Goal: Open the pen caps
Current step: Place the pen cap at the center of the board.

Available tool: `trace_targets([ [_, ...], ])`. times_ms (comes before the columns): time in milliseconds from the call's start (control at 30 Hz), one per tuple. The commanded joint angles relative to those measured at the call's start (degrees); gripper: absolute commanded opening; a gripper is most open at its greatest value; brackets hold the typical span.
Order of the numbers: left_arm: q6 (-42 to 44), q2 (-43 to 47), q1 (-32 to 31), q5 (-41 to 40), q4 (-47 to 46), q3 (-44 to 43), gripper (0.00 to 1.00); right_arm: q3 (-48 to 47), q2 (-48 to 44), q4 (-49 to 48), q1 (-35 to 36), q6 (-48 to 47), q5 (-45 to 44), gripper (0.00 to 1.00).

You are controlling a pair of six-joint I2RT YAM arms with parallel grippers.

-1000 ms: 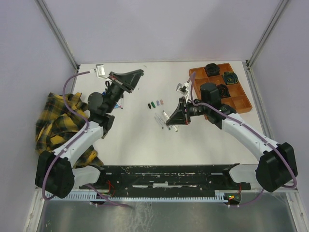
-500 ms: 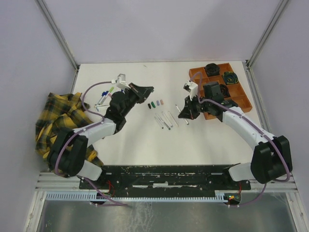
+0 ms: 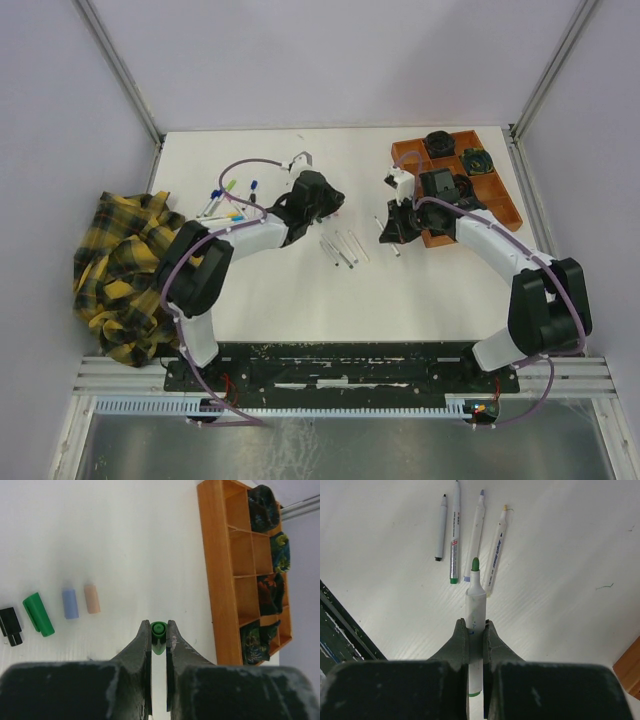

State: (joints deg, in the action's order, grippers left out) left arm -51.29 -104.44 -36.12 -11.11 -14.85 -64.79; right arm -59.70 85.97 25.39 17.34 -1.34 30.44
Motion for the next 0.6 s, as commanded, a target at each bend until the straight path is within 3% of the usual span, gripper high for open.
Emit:
trace_targets([
  [0,2.79,-4.72,-0.69,-3.85,6.63,-6.97,0.03,-3.13,1.55,-0.2,-0.53,1.2,-1.34,0.0],
  [567,3.7,-18.39,-2.11,-8.22,19.94,-24.41,0.03,-3.6,2.13,-0.18,-1.43,2.62,-1.48,0.01],
])
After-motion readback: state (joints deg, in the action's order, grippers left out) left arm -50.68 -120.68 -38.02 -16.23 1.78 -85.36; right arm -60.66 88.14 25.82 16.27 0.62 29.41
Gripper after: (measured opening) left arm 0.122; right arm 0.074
